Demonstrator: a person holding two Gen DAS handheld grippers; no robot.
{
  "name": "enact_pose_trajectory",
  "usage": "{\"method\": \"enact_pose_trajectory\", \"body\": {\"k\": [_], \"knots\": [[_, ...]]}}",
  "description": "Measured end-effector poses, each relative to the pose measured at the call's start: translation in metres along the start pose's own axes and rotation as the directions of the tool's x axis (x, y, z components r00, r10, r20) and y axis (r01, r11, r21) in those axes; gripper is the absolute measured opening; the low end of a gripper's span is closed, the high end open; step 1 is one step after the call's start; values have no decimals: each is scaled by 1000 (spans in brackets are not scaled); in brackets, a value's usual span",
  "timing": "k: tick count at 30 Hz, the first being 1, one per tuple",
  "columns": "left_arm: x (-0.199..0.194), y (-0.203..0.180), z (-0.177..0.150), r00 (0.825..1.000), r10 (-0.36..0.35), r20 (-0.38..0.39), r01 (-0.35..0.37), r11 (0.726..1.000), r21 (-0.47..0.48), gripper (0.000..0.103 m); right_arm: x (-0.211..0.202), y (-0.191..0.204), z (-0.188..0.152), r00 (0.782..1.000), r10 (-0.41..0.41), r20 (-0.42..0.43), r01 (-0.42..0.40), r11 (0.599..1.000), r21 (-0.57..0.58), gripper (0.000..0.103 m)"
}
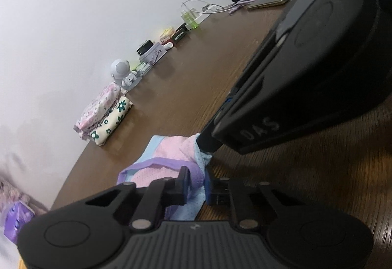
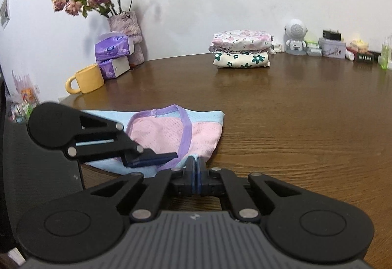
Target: Fold clothes
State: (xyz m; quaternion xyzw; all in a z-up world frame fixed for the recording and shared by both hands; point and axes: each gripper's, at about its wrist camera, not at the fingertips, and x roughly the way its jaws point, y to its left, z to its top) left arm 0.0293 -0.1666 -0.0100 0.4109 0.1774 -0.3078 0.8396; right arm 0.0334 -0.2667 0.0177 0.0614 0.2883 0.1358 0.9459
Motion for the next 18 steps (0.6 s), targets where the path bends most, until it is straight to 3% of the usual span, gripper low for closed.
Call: {"method": "enact_pose_trajectory", "body": {"k": [6,8,9,18], "knots": [[1,4,0,1000,2,-1,-2,999,-35,8,-5,-14,0,999,45,26,-49,987,153,12],[2,5,0,1000,3,-1,-3,999,-42,8,-6,-20,-3,998,58,38,-65,972,225,33],[2,5,0,1000,4,0,-4,999,-45,8,-6,-23,-4,997,63,40,-71,964,258,36],[3,12,-1,1000,4,6,-4,997,-83,8,15,-40,-21,993,116,34,-118,872,475,36]]}}
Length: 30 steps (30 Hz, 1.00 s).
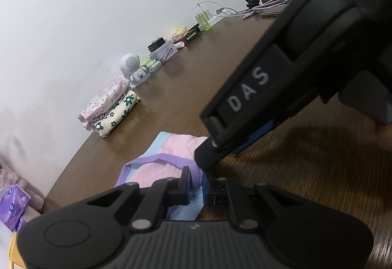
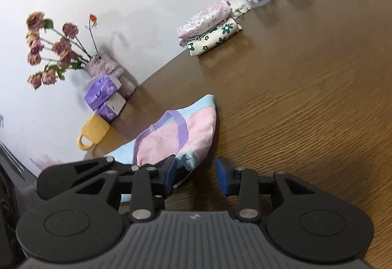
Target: Fold clothes
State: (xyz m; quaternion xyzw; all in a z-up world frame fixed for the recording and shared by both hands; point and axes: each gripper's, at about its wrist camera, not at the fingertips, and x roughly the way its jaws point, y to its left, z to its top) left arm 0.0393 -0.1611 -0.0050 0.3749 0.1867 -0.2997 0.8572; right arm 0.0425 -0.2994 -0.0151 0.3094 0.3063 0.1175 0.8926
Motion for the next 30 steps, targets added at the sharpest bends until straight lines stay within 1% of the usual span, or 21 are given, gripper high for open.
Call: {"method": "enact_pose_trajectory", "body": {"k": [6,10,13,17,30], "knots": [[2,4,-1,1000,-10,4,10,1000,-17,8,12,-1,-1,1000,22,5,-22,998,62,36],[3,6,-1,1000,-17,6,18,999,-26,8,14,-4,-1,999,53,9,-54,992,113,37],[4,8,-1,1000,-19,6,19,999,-30,8,18,-5,0,998,54,9,-55,990,129,37],[6,9,1,1000,-19,7,19,999,-33,8,20,-3,1,999,51,6,-51,991,124,42],[8,12,4,1000,-1,12,2,1000,-30,8,26,-6,5,998,70,-10,-68,989,130,42]]}}
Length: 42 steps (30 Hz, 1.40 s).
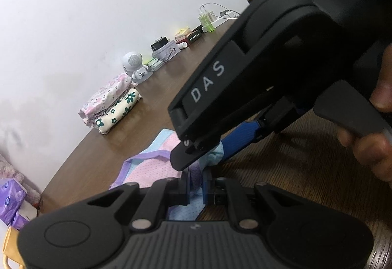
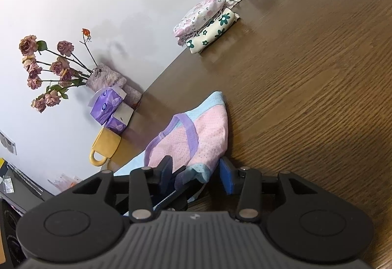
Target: Fold clothes
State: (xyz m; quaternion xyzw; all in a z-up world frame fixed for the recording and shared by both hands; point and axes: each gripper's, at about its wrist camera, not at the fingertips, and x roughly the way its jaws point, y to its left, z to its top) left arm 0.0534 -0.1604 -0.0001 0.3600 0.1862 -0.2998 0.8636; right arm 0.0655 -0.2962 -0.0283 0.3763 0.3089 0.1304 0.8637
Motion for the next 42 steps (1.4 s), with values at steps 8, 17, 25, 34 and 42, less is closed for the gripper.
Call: {"method": "enact_pose_trajectory", "body": {"k": [8,17,25,34,42], "knots": [[-1,0,3,1000,22,-1,-22,1000,1,8,4,-1,4,999,30,-28,-30,1000,3,42],[-1,1,6,1000,18,-6,-18,1000,0,8,4,-3,3,998,44,-35,-43,999,6,41],[-9,12,3,998,-63,-30,62,997,-56,8,3,-1,3,998,42,-41,-43,999,-27,41],[21,52,10,985,-151,-82,141,984,-113,8,5,1,0,999,44,-19,-45,997,-54,41],[14,31,6,978,-180,-103,164,975,-147,8,5,1,1,998,53,-13,-54,997,-59,41]]}}
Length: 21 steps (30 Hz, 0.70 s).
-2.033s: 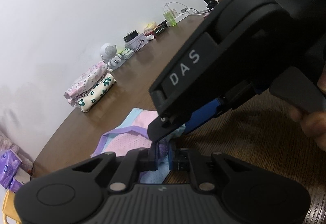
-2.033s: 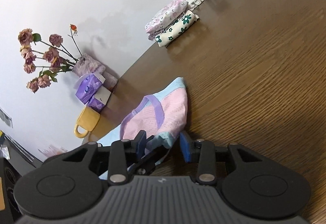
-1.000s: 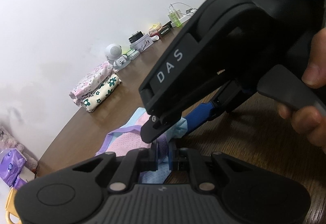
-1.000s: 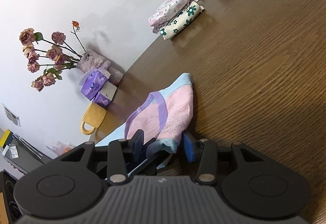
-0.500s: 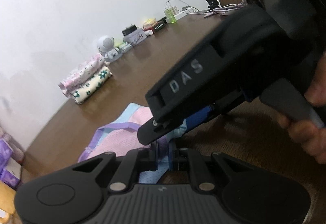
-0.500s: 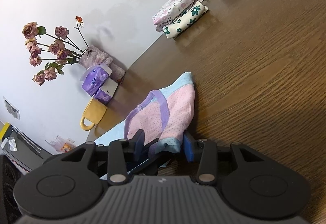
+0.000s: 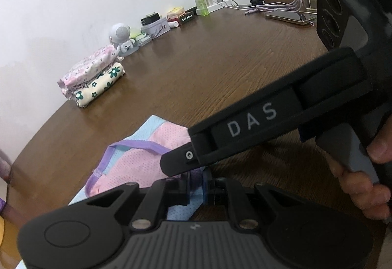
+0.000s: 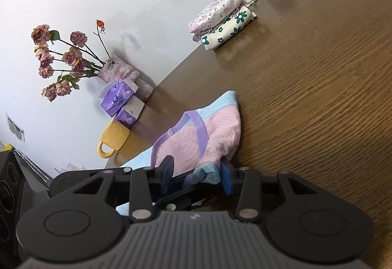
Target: Fold clothes
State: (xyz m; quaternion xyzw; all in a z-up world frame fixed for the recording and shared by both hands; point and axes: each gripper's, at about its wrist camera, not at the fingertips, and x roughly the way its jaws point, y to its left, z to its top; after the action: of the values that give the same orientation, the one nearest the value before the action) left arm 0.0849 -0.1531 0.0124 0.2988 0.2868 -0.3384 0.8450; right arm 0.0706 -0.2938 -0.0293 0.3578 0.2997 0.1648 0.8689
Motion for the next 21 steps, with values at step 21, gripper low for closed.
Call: {"method": "enact_pose_trajectory", "body": {"k": [21], "knots": [[-13,1,-10,1000,-17,7,18,998,-62,12,3,-5,1,1000,-6,21,5,998,55,24]]}}
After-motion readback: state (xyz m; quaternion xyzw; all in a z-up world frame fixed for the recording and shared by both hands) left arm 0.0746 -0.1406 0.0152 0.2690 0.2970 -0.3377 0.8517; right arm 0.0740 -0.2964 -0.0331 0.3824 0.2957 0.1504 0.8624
